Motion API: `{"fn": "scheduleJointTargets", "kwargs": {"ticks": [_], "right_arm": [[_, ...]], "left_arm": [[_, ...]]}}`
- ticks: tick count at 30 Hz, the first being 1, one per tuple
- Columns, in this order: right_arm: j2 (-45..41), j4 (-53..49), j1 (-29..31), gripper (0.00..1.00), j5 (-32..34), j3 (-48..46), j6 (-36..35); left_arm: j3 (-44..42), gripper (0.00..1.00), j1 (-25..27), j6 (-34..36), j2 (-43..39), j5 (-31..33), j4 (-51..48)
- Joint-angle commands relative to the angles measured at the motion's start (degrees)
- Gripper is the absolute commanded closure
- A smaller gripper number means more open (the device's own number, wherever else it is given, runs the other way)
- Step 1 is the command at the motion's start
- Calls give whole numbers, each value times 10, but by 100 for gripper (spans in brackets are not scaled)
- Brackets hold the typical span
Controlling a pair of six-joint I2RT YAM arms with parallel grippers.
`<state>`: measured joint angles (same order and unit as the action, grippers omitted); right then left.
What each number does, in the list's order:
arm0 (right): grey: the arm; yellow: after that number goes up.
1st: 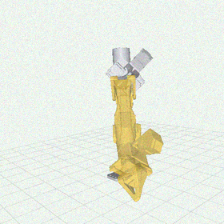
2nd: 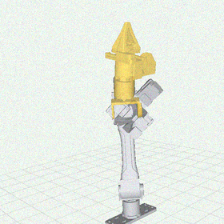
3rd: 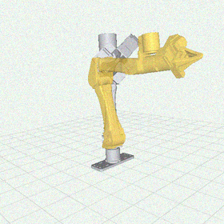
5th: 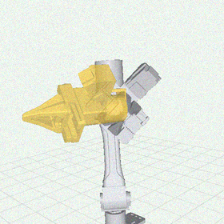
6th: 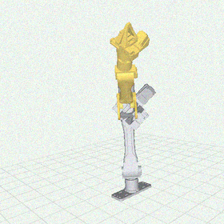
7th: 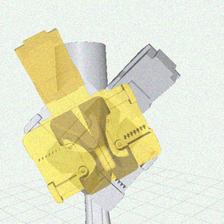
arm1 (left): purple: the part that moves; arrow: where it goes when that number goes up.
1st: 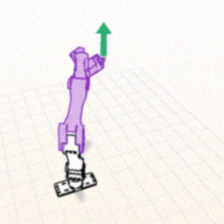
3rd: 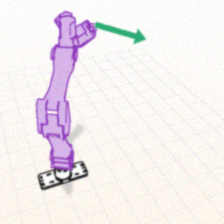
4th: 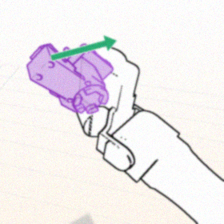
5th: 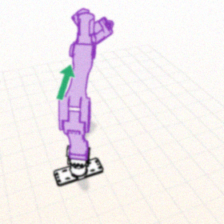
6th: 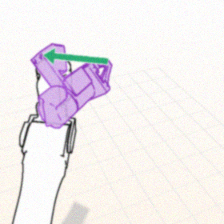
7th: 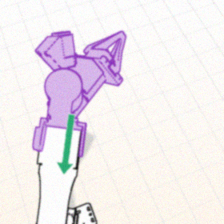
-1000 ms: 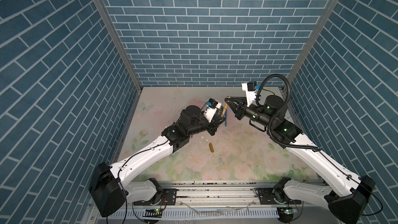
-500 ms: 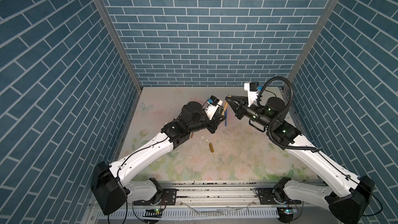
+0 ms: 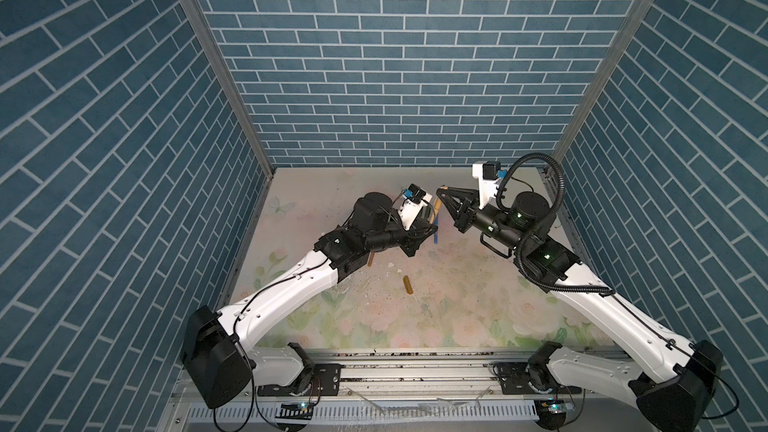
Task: Insert the pens into the pen caps
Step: 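Grasp the capped fountain pen with the right gripper while the left gripper opens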
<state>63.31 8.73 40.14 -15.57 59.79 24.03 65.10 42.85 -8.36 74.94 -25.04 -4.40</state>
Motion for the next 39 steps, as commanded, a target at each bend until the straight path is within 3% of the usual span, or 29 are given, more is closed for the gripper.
{"fn": "scheduleJointTargets", "kwargs": {"ticks": [1,6,10,21,33,39], "right_arm": [[1,-184,16,87,-12,-9,-31],[-16,-178,16,59,27,48,-43],[-35,-191,17,51,51,63,-61],[-52,-200,17,48,58,36,-62],[39,-160,17,62,-5,79,-54],[60,-133,18,64,-19,85,-43]], "left_arm": [[-3,100,-23,-36,-16,1,174],[-65,100,-23,-33,-14,-7,187],[-78,100,-24,-38,-13,-6,181],[-86,100,-25,-92,-9,4,188],[-95,100,-25,-108,-8,-6,202],[-96,100,-25,-111,-7,-12,205]]}}
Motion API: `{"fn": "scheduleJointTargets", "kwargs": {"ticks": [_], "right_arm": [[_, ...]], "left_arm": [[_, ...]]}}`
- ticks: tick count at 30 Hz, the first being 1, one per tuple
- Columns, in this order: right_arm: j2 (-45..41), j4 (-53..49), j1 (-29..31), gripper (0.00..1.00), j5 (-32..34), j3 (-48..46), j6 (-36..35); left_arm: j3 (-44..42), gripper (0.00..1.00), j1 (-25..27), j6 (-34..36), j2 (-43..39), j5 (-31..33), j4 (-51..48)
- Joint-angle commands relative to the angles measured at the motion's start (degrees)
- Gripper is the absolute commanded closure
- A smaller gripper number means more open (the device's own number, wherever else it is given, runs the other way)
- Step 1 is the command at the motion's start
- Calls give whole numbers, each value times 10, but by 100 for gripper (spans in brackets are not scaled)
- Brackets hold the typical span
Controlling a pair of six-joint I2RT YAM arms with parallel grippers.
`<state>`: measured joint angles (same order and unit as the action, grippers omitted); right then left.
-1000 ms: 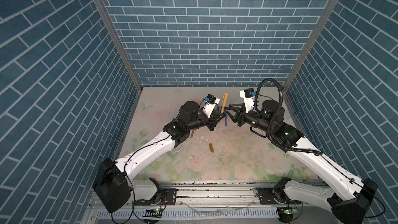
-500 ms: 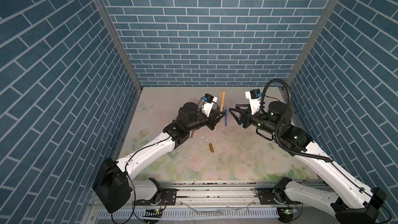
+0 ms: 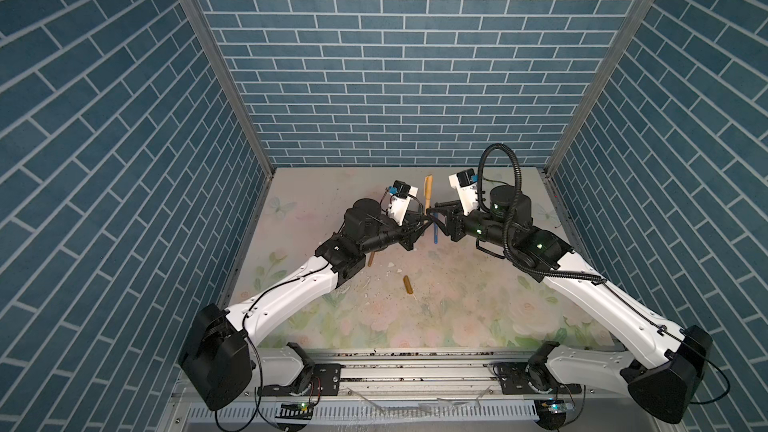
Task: Insert the pens into the pen caps
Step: 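Grasp the capped fountain pen with the right gripper while the left gripper opens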
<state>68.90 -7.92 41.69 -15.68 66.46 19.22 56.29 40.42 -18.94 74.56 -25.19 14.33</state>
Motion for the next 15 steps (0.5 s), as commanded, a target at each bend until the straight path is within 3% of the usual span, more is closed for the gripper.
{"fn": "scheduleJointTargets", "kwargs": {"ticks": [1,3,8,11,13,15], "right_arm": [[8,34,2,65,-18,21,5],[15,38,2,68,-20,24,6],[31,45,2,90,-34,34,16],[28,51,2,96,-38,32,19],[24,53,2,97,-30,29,19],[21,53,2,97,-15,28,17]], "left_arm": [[-7,100,-1,-4,-4,-11,18],[-7,100,-1,-3,-6,-8,18],[-8,100,-1,-2,-7,-9,17],[-8,97,-1,-4,-6,-5,16],[-8,81,-1,-10,-8,9,10],[-12,51,-1,-8,-13,29,4]]}}
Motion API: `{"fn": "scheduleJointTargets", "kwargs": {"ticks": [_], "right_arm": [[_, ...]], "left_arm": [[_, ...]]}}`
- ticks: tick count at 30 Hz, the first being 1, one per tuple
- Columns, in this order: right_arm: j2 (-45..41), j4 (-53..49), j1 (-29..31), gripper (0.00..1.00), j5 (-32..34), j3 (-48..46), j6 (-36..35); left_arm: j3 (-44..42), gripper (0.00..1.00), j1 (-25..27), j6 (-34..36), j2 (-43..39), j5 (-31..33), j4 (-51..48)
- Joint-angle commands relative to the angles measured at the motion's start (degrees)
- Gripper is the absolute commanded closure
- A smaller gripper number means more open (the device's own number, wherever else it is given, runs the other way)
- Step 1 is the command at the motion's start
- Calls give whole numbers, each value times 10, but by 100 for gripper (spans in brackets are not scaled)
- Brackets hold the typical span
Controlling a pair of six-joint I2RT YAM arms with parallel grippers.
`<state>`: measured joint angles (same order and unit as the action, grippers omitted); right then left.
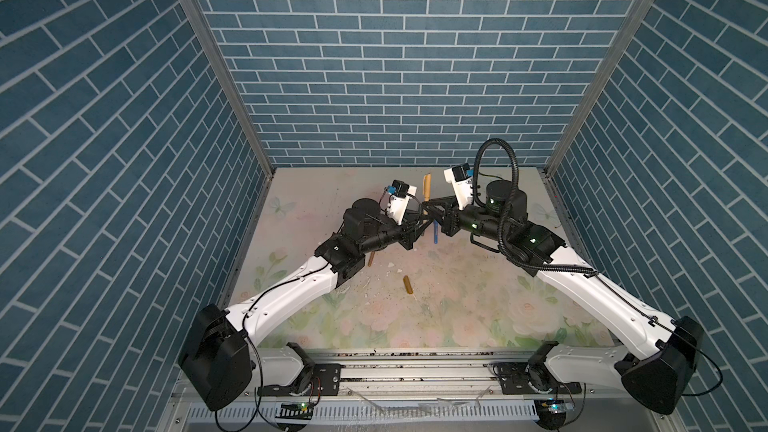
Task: Insert the pens into the pen caps
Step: 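Grasp the capped fountain pen with the right gripper while the left gripper opens, then carry the capped pen with the right gripper beside the blue pen while the left withdraws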
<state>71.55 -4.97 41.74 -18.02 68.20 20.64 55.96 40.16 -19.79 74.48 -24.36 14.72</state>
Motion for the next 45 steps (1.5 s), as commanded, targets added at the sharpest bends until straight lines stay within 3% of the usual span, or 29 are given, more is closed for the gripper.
{"fn": "scheduleJointTargets", "kwargs": {"ticks": [1,7,12,15,22,28,34,40,45], "right_arm": [[-6,20,2,97,17,13,-1],[9,9,-10,99,99,53,1],[48,-25,-50,99,121,99,23],[86,-61,-93,99,108,98,63],[218,-161,-155,98,67,88,89],[332,-177,-179,97,15,103,105],[436,-214,-189,96,-3,157,100],[485,-233,-195,94,1,192,103],[497,-233,-200,83,4,195,116]], "left_arm": [[-10,43,1,0,-15,33,-4],[-18,1,0,32,-62,145,-39],[-34,0,-9,43,-104,242,-50],[-20,0,-22,57,-107,260,-80],[74,5,-69,-10,-44,353,-254],[106,8,-119,-44,6,321,-310],[101,9,-132,-59,15,305,-302],[97,10,-135,-63,13,284,-291],[96,10,-145,-74,14,262,-285]]}}
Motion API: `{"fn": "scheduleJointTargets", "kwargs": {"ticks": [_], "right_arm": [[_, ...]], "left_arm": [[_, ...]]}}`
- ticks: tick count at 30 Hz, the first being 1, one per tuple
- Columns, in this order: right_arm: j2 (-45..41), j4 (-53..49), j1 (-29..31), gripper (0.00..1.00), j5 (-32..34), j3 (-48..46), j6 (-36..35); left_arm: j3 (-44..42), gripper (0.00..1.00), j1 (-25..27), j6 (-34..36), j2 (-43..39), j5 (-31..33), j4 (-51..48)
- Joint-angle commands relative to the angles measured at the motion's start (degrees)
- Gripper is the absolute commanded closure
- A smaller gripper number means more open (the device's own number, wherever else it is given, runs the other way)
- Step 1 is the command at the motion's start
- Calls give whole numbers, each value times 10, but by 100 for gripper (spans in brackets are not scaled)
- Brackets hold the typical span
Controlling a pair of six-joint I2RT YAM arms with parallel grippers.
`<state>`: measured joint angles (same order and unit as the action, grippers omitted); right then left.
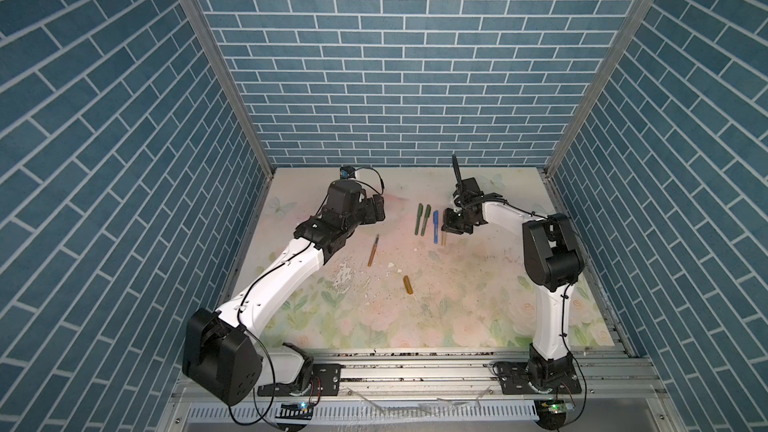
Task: Insert the pens into the pen caps
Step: 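Carry the capped pen with the right gripper beside the blue pen while the left withdraws, then open the right gripper to release the capped pen beside the blue pen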
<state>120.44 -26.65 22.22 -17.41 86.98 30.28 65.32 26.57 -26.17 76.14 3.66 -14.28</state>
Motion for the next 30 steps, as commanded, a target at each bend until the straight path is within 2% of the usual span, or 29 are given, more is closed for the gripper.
{"fn": "scheduleJointTargets", "kwargs": {"ticks": [1,8,14,20,24,30], "right_arm": [[8,-13,-6,82,-2,5,21],[11,-21,-7,76,7,12,21],[-22,-16,-7,75,12,0,18],[-113,0,6,75,30,-44,19],[-192,9,45,75,74,-104,8],[-283,-9,101,76,120,-178,-9]], "left_arm": [[2,11,-12,-14,-2,-25,7],[0,12,-24,-23,1,-45,14],[0,13,-27,-21,2,-54,17],[14,16,-30,-14,26,-58,-6],[31,20,-30,13,57,-42,-35],[122,28,-30,91,153,-6,-168]]}}
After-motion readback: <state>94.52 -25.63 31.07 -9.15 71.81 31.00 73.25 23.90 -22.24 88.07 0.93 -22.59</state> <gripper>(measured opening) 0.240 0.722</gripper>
